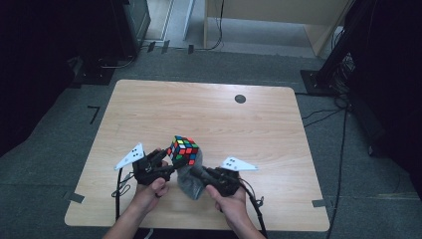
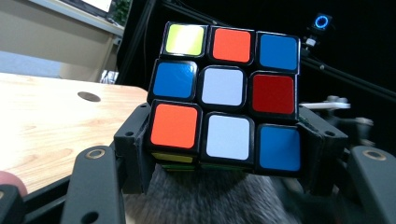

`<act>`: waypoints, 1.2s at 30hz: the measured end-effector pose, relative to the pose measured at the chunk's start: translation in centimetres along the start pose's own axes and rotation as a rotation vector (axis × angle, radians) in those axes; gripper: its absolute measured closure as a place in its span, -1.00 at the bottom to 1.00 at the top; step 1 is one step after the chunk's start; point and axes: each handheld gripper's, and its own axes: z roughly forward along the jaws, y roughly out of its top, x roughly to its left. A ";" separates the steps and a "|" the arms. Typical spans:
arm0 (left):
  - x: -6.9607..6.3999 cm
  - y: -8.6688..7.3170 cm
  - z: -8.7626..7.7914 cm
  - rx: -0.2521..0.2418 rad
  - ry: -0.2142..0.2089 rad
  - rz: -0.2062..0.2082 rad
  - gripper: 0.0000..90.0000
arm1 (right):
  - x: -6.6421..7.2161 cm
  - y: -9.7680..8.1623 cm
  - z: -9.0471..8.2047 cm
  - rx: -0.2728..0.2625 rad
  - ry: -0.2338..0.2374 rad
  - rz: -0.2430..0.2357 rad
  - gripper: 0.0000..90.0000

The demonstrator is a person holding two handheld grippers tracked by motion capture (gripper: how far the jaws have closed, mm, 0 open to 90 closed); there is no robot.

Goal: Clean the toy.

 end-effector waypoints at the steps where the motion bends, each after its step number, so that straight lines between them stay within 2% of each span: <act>1: 0.0 0.0 0.1 0.005 0.000 0.003 -0.25 | 0.5 -0.1 0.5 0.034 0.046 -0.018 0.67; 2: -0.1 0.0 0.1 0.009 0.000 0.004 -0.25 | 0.9 -0.2 0.7 0.048 0.067 -0.040 0.67; 3: -0.1 0.0 0.0 0.011 0.000 0.005 -0.25 | 1.2 -0.1 0.7 0.036 0.059 -0.053 0.67; 4: 0.0 0.0 0.0 0.010 0.000 0.007 -0.25 | 1.1 0.0 0.5 0.016 0.055 -0.047 0.68; 6: 0.0 0.1 -0.2 -0.002 0.001 -0.001 -0.25 | 0.2 0.6 -0.5 -0.037 0.024 0.002 0.68; 7: 0.1 0.3 -0.3 -0.008 0.000 -0.006 -0.25 | -0.4 0.9 -1.0 -0.054 -0.007 0.024 0.69; 9: 0.3 0.4 -0.4 -0.007 0.008 -0.005 -0.25 | -1.5 1.2 -2.1 -0.094 -0.106 0.027 0.69; 10: 0.4 0.4 -0.5 -0.002 0.011 -0.004 -0.25 | -2.1 1.4 -2.6 -0.094 -0.170 0.008 0.68; 12: 0.6 0.4 -0.5 0.006 0.013 -0.007 -0.25 | -2.7 1.6 -3.0 -0.080 -0.266 -0.051 0.67; 13: 0.6 0.4 -0.5 0.007 0.011 -0.015 -0.25 | -3.0 1.7 -3.2 -0.077 -0.299 -0.078 0.66; 14: 0.7 0.4 -0.5 0.013 0.011 -0.014 -0.25 | -3.3 1.8 -3.4 -0.078 -0.306 -0.087 0.64; 16: 0.9 0.4 -0.4 0.029 0.017 -0.026 -0.25 | -4.0 2.2 -3.6 -0.065 -0.306 -0.121 0.46; 18: 1.2 0.5 -0.4 0.042 0.023 -0.051 -0.25 | -4.5 2.5 -3.8 -0.048 -0.287 -0.185 0.26; 20: 1.5 0.5 -0.4 0.063 0.035 -0.068 -0.25 | -4.5 2.7 -4.1 -0.050 -0.281 -0.275 0.10; 22: 1.7 0.6 -0.3 0.070 0.037 -0.083 -0.25 | -4.2 3.1 -4.3 -0.054 -0.289 -0.330 -0.08; 23: 1.8 0.6 -0.4 0.076 0.039 -0.081 -0.25 | -4.2 3.3 -4.3 -0.062 -0.292 -0.343 -0.15; 26: 1.9 0.7 -0.4 0.081 0.040 -0.086 -0.25 | -3.9 3.5 -4.4 -0.090 -0.287 -0.393 -0.26; 27: 1.9 0.7 -0.4 0.085 0.040 -0.090 -0.25 | -3.7 3.4 -4.4 -0.093 -0.289 -0.422 -0.28; 29: 1.9 0.8 -0.3 0.091 0.034 -0.100 -0.25 | -3.1 3.1 -4.1 -0.100 -0.264 -0.483 -0.32; 32: 1.7 0.7 0.1 0.126 0.058 -0.106 -0.25 | -1.7 2.4 -2.9 -0.097 -0.213 -0.600 -0.35; 33: 1.6 0.7 0.2 0.137 0.059 -0.104 -0.25 | -1.3 2.1 -2.5 -0.097 -0.211 -0.636 -0.33; 36: 1.2 0.7 0.7 0.167 0.049 -0.105 -0.25 | -0.6 1.4 -1.6 -0.108 -0.184 -0.698 -0.35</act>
